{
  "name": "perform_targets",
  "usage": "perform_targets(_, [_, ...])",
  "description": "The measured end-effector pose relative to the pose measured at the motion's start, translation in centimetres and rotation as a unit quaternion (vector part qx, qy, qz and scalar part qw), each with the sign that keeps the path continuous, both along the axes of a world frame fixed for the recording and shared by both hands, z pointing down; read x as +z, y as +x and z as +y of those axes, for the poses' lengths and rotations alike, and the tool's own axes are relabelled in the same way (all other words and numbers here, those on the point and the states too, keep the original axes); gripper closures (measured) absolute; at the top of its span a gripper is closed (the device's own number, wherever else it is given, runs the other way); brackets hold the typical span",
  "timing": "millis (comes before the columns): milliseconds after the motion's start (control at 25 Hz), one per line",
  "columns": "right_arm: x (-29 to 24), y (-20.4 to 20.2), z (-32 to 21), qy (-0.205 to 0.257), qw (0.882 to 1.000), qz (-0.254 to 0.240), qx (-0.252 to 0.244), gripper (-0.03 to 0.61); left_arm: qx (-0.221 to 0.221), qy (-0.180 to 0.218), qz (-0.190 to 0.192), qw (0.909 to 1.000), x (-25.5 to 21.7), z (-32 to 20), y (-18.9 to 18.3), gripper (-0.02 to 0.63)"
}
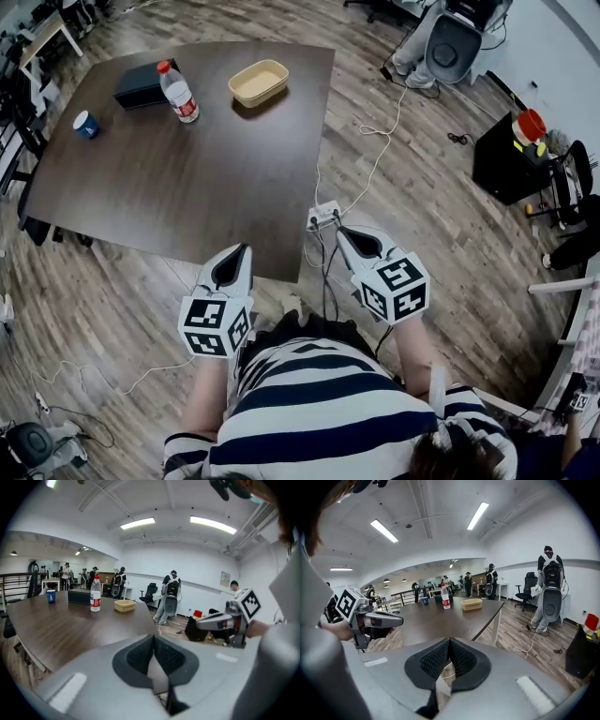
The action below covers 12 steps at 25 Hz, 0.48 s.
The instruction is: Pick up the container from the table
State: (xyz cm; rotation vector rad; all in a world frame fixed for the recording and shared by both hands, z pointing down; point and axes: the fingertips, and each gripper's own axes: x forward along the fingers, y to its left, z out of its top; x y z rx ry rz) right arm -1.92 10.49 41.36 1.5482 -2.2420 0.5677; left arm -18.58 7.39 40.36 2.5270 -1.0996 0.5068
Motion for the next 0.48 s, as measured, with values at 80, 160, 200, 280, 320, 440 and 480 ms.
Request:
perform_targets(80, [0.2, -0.2, -1.2, -0.002, 1.000, 0.002, 0.000, 0.584, 0.020, -0.002, 0.007, 0.9998, 0.1, -1.1, 0.4, 0.614])
perform_targets(160, [0.2, -0.2, -2.3, -0.001, 1.000, 0.007, 0.000, 0.583, 0.031, 0.004, 0.010, 0.9995, 0.1, -2.2, 0.8, 0.614])
perform_targets(200, [0.2, -0.2, -2.8, 0.000, 1.000, 0.010, 0.001, 0.583, 0.032, 0.009, 0.008, 0.9994, 0.1, -2.8, 0.9, 0.614])
perform_targets(280, [0.2, -0.2, -3.4, 0.001, 1.000, 0.013, 0.003, 0.583, 0.027, 0.020, 0.000, 0.9994, 0.1, -3.7, 1.0, 0.614])
perform_targets(320, [0.1, -0.2, -3.6, 0.002, 1.000, 0.013, 0.003, 0.583, 0.022, 0.026, -0.005, 0.9994, 0.1, -4.2, 0.9, 0.614])
perform_targets(440, [-0.1, 0.0, -4.2, 0.001, 1.000, 0.016, 0.004, 0.583, 0.012, 0.037, -0.012, 0.9992, -0.4, -5.3, 1.0, 0.614])
perform_targets(480, [-0.1, 0.2, -4.5, 0.000, 1.000, 0.017, 0.005, 0.583, 0.011, 0.038, -0.011, 0.9991, -0.5, -5.6, 1.2, 0.614])
